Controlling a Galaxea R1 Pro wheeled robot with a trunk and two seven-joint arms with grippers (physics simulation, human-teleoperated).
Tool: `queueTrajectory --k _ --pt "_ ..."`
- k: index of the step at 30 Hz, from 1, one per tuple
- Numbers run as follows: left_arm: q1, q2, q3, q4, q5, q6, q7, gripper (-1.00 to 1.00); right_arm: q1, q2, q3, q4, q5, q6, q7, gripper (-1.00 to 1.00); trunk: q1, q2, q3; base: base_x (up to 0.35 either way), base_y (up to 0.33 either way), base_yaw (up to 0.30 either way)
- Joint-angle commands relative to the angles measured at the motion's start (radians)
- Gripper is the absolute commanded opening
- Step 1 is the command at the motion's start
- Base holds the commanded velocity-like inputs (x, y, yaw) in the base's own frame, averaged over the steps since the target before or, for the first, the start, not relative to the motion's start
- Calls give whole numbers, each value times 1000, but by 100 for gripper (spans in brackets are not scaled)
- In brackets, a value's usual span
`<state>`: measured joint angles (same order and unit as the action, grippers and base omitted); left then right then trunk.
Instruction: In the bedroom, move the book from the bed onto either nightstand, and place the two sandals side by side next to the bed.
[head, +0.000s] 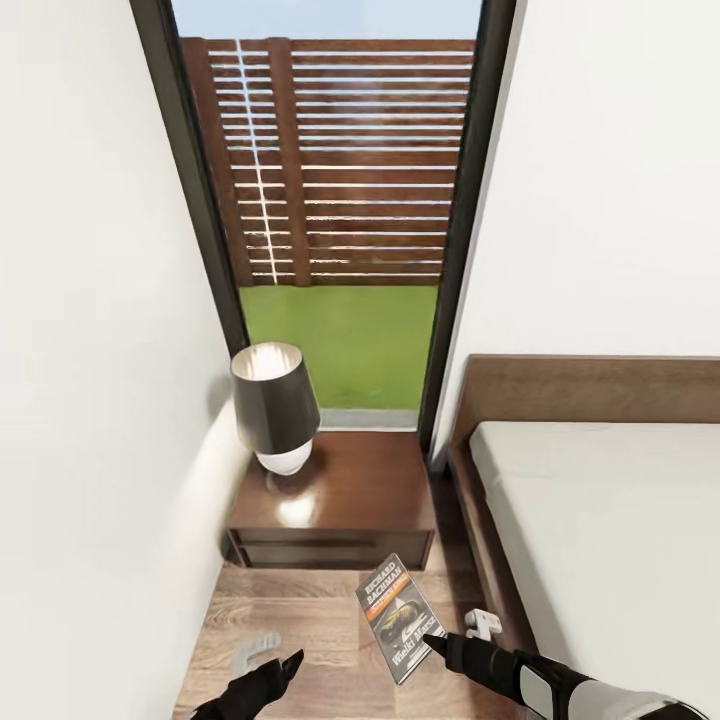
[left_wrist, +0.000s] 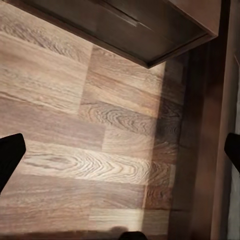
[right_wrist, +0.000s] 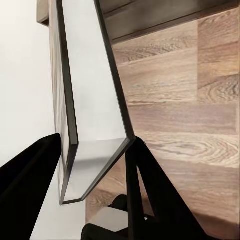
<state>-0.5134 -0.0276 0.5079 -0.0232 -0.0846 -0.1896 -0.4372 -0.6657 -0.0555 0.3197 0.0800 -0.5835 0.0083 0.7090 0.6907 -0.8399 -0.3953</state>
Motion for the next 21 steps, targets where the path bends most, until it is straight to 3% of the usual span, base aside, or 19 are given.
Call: queueTrajectory --k 1,13,21 --pt "0 0 8 0 -9 -4 -1 100 -2 0 5 3 -11 1 6 -100 1 -1 -1 262 0 0" --pt "0 0 8 0 -9 -4 -1 100 -2 0 5 3 -11 1 6 -100 1 -1 -1 244 0 0" --pt "0 0 8 0 -9 -4 -1 100 -2 0 5 3 -11 1 6 -100 1 -1 -1 37 0 0"
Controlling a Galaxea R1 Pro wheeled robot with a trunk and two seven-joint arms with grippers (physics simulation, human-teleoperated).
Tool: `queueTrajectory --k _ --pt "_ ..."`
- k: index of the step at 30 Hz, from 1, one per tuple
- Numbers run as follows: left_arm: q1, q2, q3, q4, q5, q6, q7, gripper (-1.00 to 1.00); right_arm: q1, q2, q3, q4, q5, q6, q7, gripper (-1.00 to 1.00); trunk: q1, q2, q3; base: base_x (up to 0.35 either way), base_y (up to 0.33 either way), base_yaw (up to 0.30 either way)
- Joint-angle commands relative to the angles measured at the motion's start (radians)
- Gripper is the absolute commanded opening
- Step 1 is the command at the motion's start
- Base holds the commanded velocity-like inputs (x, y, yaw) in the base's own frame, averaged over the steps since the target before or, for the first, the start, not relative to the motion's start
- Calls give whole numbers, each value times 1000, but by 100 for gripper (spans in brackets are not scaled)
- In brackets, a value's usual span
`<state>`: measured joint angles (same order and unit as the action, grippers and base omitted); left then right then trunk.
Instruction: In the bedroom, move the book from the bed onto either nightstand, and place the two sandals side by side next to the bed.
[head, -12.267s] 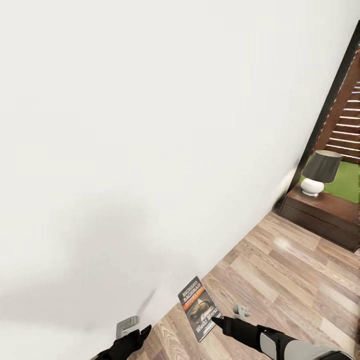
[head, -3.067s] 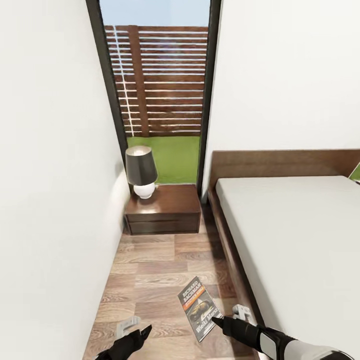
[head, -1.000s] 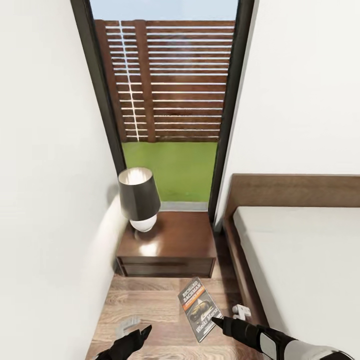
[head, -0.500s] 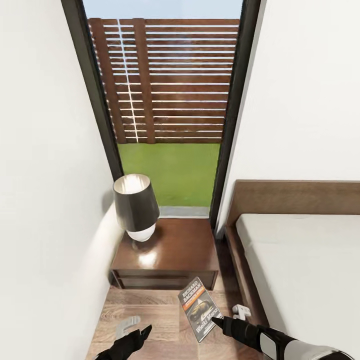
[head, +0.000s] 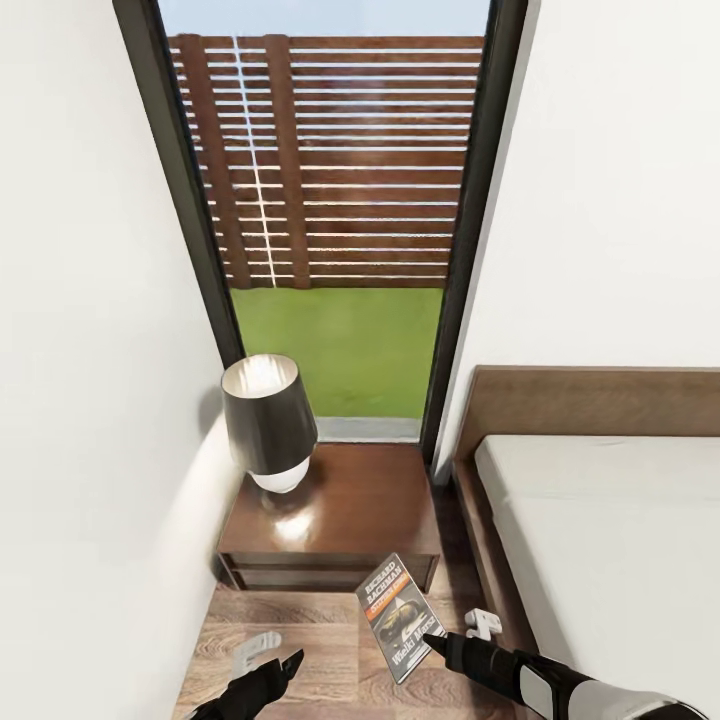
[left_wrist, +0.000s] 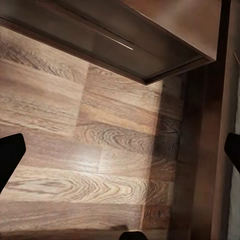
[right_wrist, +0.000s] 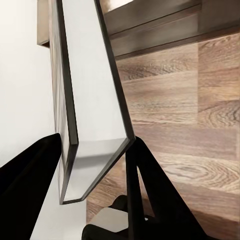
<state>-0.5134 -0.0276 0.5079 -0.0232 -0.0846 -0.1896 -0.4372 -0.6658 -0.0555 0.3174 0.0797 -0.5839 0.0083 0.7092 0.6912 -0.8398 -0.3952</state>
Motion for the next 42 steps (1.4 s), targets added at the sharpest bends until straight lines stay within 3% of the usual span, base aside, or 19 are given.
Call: queueTrajectory --k 1,42 --pt "0 0 8 0 -9 -4 -2 100 -1 0 7 3 -11 1 6 -100 0 -1 -1 3 0 0" --pt "0 2 9 0 -8 -5 -2 100 -1 0 7 3 -11 1 6 -100 0 -1 -1 0 0 0"
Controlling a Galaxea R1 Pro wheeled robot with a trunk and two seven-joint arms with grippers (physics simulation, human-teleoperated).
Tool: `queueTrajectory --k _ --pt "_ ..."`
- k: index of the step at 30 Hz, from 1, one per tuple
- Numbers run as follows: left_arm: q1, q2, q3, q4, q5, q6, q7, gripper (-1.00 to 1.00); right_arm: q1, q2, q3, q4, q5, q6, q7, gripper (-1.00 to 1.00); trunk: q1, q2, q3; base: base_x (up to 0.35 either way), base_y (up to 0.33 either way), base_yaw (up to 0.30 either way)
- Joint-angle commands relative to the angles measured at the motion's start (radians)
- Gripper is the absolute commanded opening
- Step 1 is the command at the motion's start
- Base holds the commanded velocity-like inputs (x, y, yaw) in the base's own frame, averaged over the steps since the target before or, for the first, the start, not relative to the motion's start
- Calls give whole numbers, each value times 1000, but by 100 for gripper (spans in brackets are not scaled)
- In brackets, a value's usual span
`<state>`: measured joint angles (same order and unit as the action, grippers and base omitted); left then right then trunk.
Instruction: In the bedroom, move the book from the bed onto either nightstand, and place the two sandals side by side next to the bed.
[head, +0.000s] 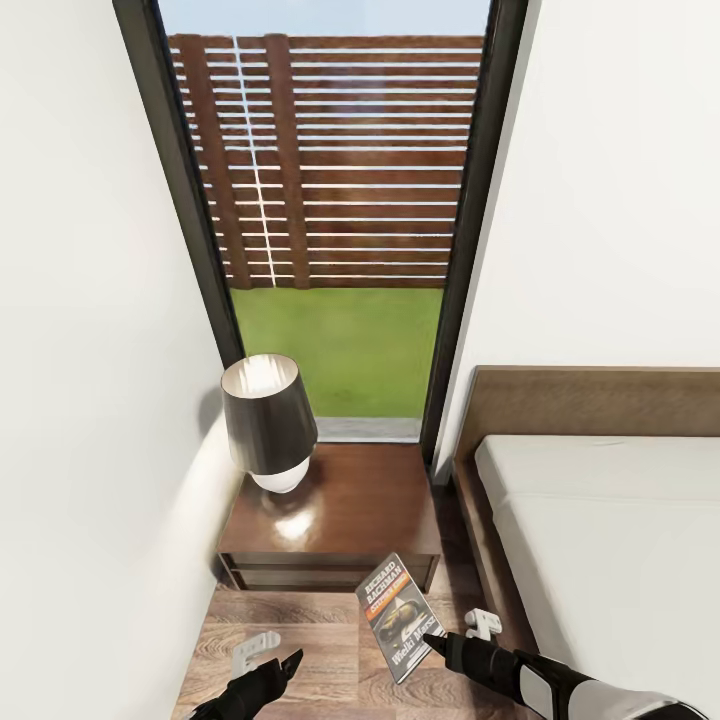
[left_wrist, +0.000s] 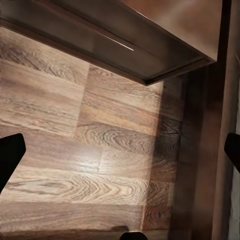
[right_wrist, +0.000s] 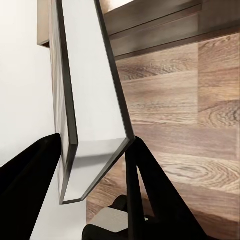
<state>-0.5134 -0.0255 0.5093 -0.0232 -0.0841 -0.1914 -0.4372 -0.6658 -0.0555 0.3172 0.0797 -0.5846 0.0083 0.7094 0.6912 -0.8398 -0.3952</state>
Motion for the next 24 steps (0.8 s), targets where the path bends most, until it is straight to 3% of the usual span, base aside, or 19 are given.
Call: queueTrajectory --k 1,4,5,6,7,8,10,12,15,16,19,24 --pt "0 0 7 0 -9 -4 -2 100 -1 0 7 3 -10 1 6 -100 0 -1 -1 0 0 0" --pt "0 8 7 -1 -9 -10 -16 100 -1 0 7 3 -10 1 6 -100 0 -1 -1 0 0 0" --pt "0 20 7 -2 -8 -12 -52 100 -1 0 7 3 -10 1 6 -100 0 -1 -1 0 0 0" --pt "0 29 7 -3 -8 -12 -103 100 -1 0 7 3 -10 1 6 -100 0 -1 -1 0 0 0" --pt "0 45 8 -6 -8 -12 -221 100 -1 0 6 3 -11 1 6 -100 0 -1 -1 0 0 0" --pt "0 52 8 -9 -8 -12 -268 100 -1 0 6 3 -11 1 6 -100 0 -1 -1 0 0 0" --pt "0 76 9 -31 -7 -9 -453 100 -1 0 6 3 -10 1 6 -100 0 -1 -1 0 0 0" --pt "0 87 9 -77 -6 -4 -562 100 -1 0 6 3 -10 1 6 -100 0 -1 -1 0 0 0" --pt "-1 91 9 -160 -5 37 -615 100 -1 0 7 3 -10 1 6 -100 0 -1 -1 0 0 0" --pt "-2 90 9 -203 -5 79 -625 100 -1 0 7 3 -10 1 6 -100 0 -1 -1 0 0 0" --pt "-3 72 5 -425 -4 287 -641 100 -1 0 7 3 -10 1 5 -100 0 -1 -1 0 0 0" --pt "-3 52 4 -607 -2 469 -677 100 -1 0 7 3 -10 1 6 -100 0 -1 -1 0 0 0"
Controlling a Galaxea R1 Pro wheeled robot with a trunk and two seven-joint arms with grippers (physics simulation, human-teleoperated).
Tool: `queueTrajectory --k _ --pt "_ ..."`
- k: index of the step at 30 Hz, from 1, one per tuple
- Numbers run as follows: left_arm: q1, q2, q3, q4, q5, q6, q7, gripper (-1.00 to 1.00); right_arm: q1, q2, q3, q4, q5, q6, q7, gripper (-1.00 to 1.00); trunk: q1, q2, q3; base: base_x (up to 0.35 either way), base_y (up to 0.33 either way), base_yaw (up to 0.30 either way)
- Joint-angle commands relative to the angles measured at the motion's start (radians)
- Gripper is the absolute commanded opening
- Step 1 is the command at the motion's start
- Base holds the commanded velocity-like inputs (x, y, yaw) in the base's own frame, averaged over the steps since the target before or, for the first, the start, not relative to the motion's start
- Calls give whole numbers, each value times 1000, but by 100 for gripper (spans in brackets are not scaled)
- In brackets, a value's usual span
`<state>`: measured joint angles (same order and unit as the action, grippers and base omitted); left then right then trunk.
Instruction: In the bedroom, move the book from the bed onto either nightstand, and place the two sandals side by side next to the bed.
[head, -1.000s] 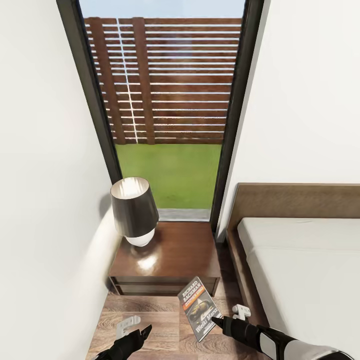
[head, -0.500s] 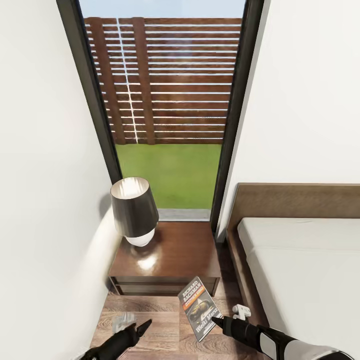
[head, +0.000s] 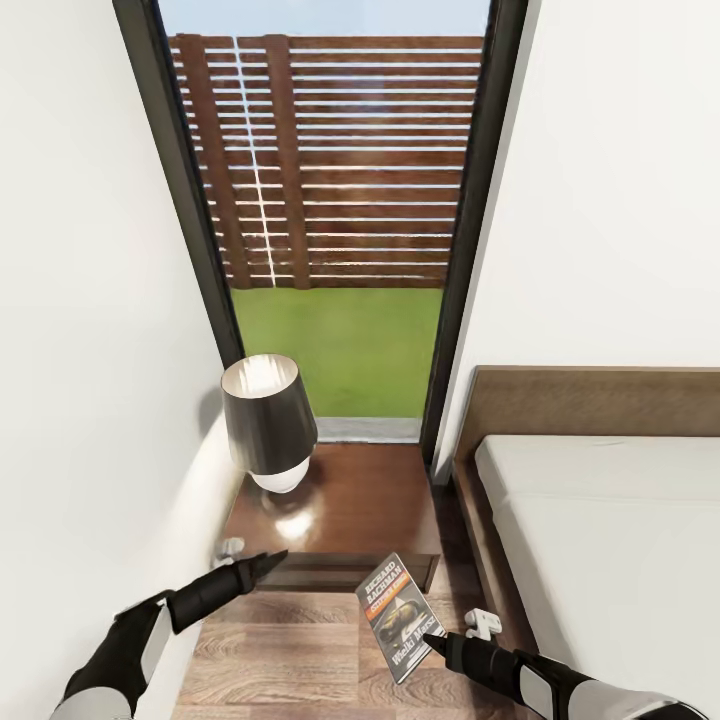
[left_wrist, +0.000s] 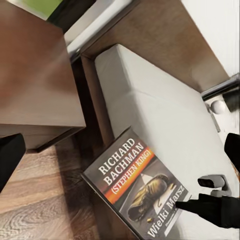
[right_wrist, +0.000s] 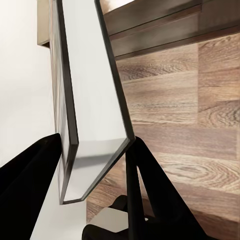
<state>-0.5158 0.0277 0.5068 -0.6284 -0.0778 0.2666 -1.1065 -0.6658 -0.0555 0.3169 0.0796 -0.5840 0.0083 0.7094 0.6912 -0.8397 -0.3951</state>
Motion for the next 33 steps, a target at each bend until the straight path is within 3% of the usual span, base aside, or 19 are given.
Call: queueTrajectory --k 1,8,12,14,17,19,28,33 --pt "-1 -3 7 -16 -9 29 -21 100 -2 0 7 3 -11 1 7 -100 0 -1 -1 0 0 0" --pt "-1 -5 10 -39 -12 56 -44 100 -2 -1 7 3 -9 1 35 -100 0 -1 -1 0 0 0" --pt "-1 -10 9 -39 -13 57 -43 100 -2 -8 7 3 -8 1 209 -100 0 -1 -1 0 0 0" --pt "-1 -12 9 -39 -13 57 -41 100 -2 -61 7 2 -8 2 363 -100 0 -1 -1 0 0 0" --pt "-1 -17 9 -38 -13 57 -40 100 -2 -120 7 2 -9 5 499 -100 0 -1 -1 0 0 0" --pt "-1 -19 9 -38 -13 57 -40 100 -2 -146 7 2 -10 10 562 -100 0 -1 -1 0 0 0" --pt "-1 -20 9 -37 -13 56 -38 100 -2 -163 -5 -1 -16 36 604 -100 0 -1 -1 0 0 0" --pt "-1 -23 9 -37 -13 56 -36 100 -2 -164 -10 -21 -17 128 600 -100 0 -1 -1 0 0 0"
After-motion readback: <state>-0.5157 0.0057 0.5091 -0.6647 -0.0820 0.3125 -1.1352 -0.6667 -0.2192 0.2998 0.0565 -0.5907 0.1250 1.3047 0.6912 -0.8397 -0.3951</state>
